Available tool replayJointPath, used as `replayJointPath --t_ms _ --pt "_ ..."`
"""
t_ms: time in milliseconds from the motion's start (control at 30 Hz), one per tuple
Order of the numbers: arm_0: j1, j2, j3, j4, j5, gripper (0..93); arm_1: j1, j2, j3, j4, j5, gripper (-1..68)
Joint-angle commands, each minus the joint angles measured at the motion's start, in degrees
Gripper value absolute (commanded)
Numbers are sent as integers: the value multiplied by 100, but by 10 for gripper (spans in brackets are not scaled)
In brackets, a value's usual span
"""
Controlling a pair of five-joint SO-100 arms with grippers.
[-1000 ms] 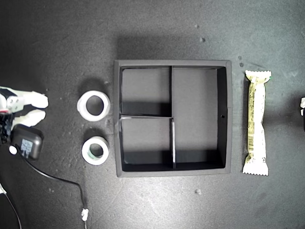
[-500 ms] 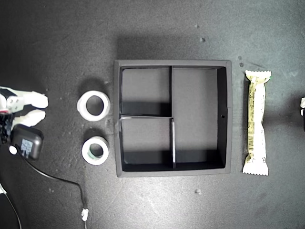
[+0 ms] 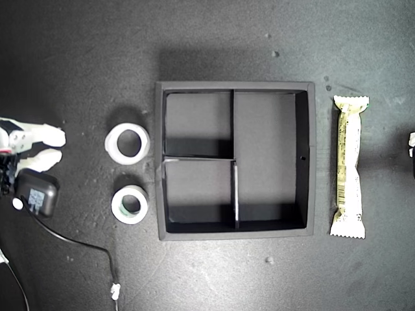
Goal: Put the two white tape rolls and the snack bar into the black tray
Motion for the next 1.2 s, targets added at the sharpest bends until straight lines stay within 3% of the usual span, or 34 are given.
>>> replayJointPath --t_ms 0,200,267,333,467,600,700,833,900,1067,1167 --pt "44 299 334 220 53 48 35 -26 70 44 -132 21" --pt "26 299 334 220 -290 48 79 -26 70 9 114 21" --pt "26 299 334 220 -9 48 360 -26 70 -114 114 11" --pt "26 299 334 220 -501 48 633 -26 70 -176 114 0" --pt "62 299 334 220 -475 48 1046 -26 70 -659 483 -2" --pt "448 290 334 -123 -422 29 1424 -26 70 -1099 2540 -3" --pt "888 281 334 -519 -527 1 1775 -26 70 -1740 3015 -4" --pt "1600 272 334 -536 -1494 0 1995 -26 70 -1969 2628 -4" --pt "1802 272 334 -782 -1248 0 2013 -26 70 -2039 2215 -5" --pt "1934 272 158 -1222 -1195 0 1872 -26 70 -3243 1222 -5" --pt "1775 272 -431 -1529 -413 71 1802 -26 70 -4720 53 -4"
